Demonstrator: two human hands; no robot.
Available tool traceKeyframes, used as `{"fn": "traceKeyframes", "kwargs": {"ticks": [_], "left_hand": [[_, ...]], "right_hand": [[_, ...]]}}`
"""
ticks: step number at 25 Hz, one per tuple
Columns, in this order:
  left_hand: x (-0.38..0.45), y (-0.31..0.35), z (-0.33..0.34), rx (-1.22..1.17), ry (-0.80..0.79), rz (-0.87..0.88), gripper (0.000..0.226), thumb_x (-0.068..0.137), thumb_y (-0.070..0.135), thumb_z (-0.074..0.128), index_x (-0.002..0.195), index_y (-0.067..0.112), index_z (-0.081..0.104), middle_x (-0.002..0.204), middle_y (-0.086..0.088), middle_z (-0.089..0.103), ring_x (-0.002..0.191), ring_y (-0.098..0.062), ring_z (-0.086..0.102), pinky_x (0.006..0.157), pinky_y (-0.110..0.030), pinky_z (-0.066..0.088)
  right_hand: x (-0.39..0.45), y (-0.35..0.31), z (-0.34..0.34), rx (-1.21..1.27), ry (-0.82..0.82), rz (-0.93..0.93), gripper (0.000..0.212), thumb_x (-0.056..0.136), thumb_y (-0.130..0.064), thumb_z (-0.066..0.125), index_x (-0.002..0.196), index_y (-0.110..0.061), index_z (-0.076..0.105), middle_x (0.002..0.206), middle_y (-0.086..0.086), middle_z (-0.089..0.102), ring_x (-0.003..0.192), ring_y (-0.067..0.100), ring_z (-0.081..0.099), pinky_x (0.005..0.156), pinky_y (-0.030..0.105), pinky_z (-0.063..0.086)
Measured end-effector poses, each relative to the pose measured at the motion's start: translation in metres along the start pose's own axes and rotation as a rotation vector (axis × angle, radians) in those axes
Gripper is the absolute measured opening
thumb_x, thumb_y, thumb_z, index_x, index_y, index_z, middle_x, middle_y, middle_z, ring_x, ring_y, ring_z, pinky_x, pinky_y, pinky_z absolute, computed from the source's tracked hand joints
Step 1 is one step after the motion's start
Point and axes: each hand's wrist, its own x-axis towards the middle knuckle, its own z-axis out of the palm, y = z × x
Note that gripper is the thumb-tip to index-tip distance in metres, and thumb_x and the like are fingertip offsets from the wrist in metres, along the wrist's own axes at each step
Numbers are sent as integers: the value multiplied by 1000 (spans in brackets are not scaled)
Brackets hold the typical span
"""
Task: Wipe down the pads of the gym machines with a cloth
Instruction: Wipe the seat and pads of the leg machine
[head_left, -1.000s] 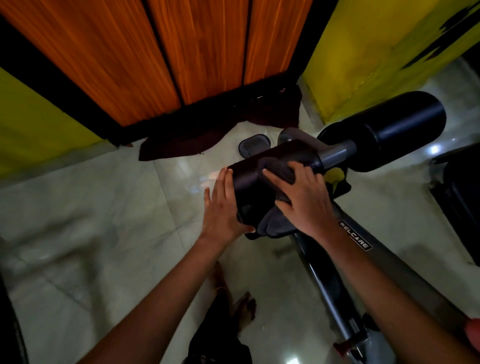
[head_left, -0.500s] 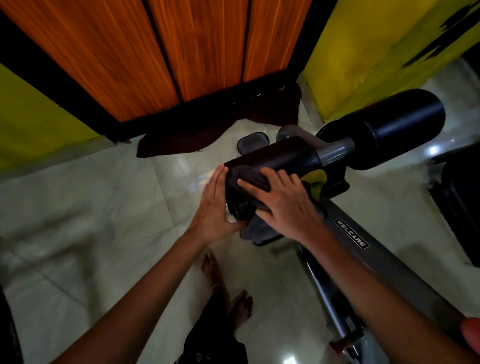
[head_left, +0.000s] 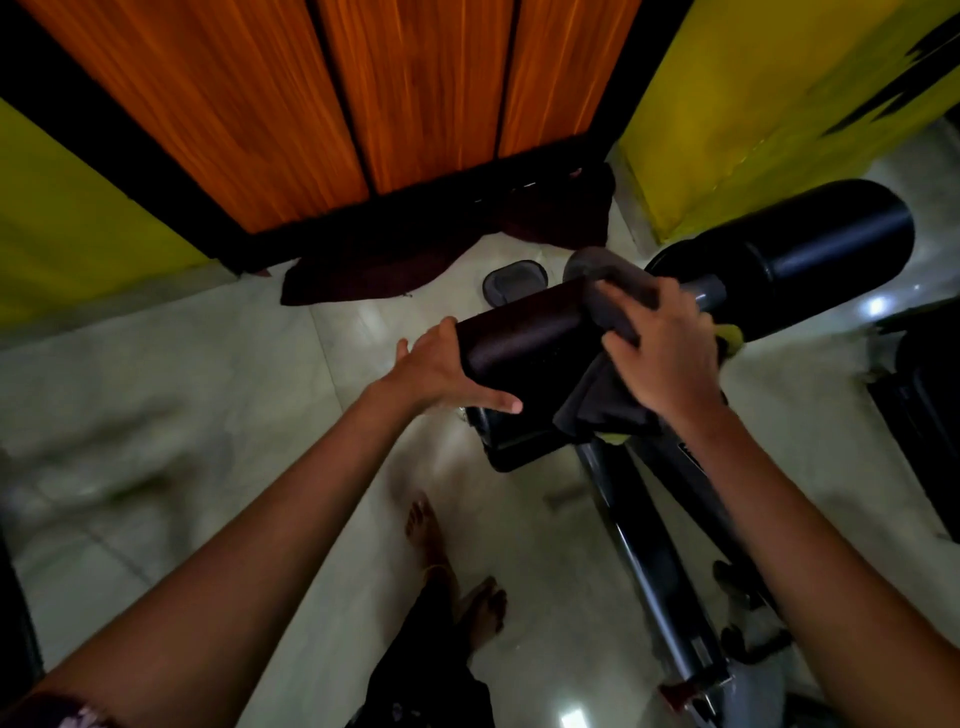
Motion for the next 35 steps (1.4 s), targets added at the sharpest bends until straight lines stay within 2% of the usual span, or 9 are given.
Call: {"fn": "traceKeyframes", "kwargs": {"ticks": [3, 9, 13, 15, 22, 24, 29, 33, 35], "left_hand": [[-12, -4, 24, 78, 217, 105, 126, 46, 73, 75, 142, 10, 22, 144, -6, 35, 134, -24, 32, 116, -52, 9], [-29, -8, 67, 140, 437, 205, 130, 51, 61, 81, 145, -4, 19, 151, -22, 22, 140, -35, 21, 115, -53, 17], [-28, -12, 63, 60, 421, 185, 134, 47, 65, 81, 147, 3, 16, 151, -15, 20, 138, -30, 19, 114, -53, 22], [-27, -10, 60, 18, 392, 178, 136, 46, 64, 82, 148, 3, 13, 152, -14, 18, 139, -29, 17, 115, -52, 21], [-21, -18, 23, -95, 245, 213, 125, 44, 73, 76, 141, 13, 26, 139, -3, 28, 128, -24, 36, 107, -46, 37], [-9, -14, 11, -89, 150, 122, 129, 40, 76, 74, 142, 19, 21, 142, 0, 24, 130, -23, 36, 107, -51, 36], [-3, -5, 20, -259, -2, -1, 136, 25, 71, 81, 138, 31, 17, 139, -1, 32, 128, -24, 41, 102, -51, 42], [-22, 6, 45, 0, 207, -8, 140, 47, 53, 87, 148, 18, -4, 157, 0, 0, 140, -26, 23, 111, -61, 18], [-27, 8, 55, 39, 251, -4, 141, 52, 53, 86, 148, 16, -10, 158, 0, -10, 144, -23, 13, 113, -60, 13]], "right_hand": [[-4, -23, 3, -72, -26, 141, 53, 86, -35, 58, 137, -28, 47, 122, 19, 46, 109, 37, 46, 88, 45, 37], [-33, -32, 18, -87, 3, -525, 67, 69, -33, 69, 133, -28, 52, 115, 19, 55, 93, 32, 52, 74, 37, 39], [-11, -5, 9, 14, 42, -49, 57, 77, -41, 50, 132, -29, 52, 113, 21, 51, 99, 38, 52, 79, 43, 41], [-14, -31, 12, -30, 18, 3, 56, 79, -38, 61, 133, -29, 52, 116, 19, 50, 104, 36, 50, 84, 43, 39], [-35, -29, 15, -43, -55, -638, 72, 69, -36, 73, 136, -32, 45, 119, 16, 53, 98, 30, 48, 78, 40, 42], [-27, 6, 13, -23, -24, -536, 68, 71, -38, 65, 135, -34, 46, 119, 18, 51, 100, 32, 48, 78, 41, 43], [4, 41, 2, 88, 3, 167, 52, 82, -34, 55, 133, -32, 52, 116, 21, 46, 106, 42, 47, 87, 50, 40], [-8, -8, 10, 21, 8, -221, 54, 77, -39, 44, 129, -31, 56, 111, 18, 51, 99, 37, 52, 79, 42, 40], [-3, -1, 7, 49, -9, -197, 56, 77, -43, 40, 130, -32, 55, 112, 18, 50, 99, 37, 52, 81, 43, 42]]}}
